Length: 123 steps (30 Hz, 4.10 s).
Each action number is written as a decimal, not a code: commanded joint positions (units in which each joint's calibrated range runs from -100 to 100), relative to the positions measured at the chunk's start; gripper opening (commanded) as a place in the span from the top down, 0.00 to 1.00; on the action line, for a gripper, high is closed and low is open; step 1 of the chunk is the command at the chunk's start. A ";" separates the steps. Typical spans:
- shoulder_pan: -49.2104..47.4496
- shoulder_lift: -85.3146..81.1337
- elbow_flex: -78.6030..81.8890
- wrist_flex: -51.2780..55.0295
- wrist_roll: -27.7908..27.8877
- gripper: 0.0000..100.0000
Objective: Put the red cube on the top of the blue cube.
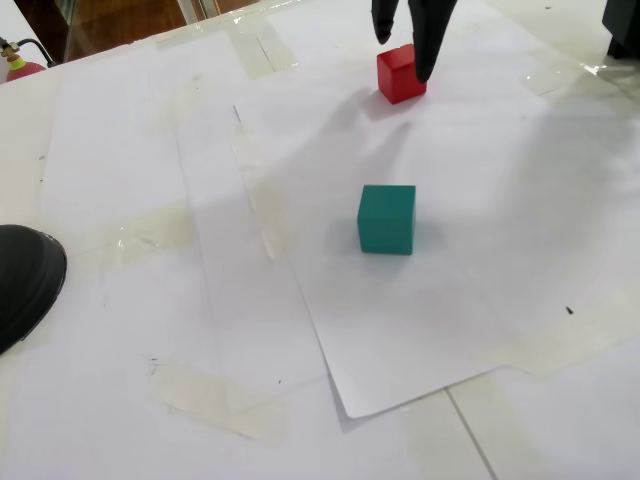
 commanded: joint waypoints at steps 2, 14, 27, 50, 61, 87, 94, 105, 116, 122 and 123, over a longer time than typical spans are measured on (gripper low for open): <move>1.28 0.36 1.04 -2.21 0.29 0.69; 1.05 1.73 2.50 -5.47 0.44 0.70; 0.98 2.42 4.58 -7.91 0.34 0.73; 1.89 0.87 4.49 -6.12 2.20 0.89; -0.39 -4.79 -2.41 5.38 0.49 0.91; -21.96 7.22 -43.90 24.37 -17.78 0.91; -25.44 16.84 -54.97 24.62 -20.37 0.91; -27.49 28.34 -66.59 25.27 -25.74 0.91; -27.56 32.03 -67.68 23.31 -29.06 0.91; -27.86 34.00 -67.68 20.05 -29.84 0.91; -27.86 34.60 -67.68 19.24 -29.84 0.91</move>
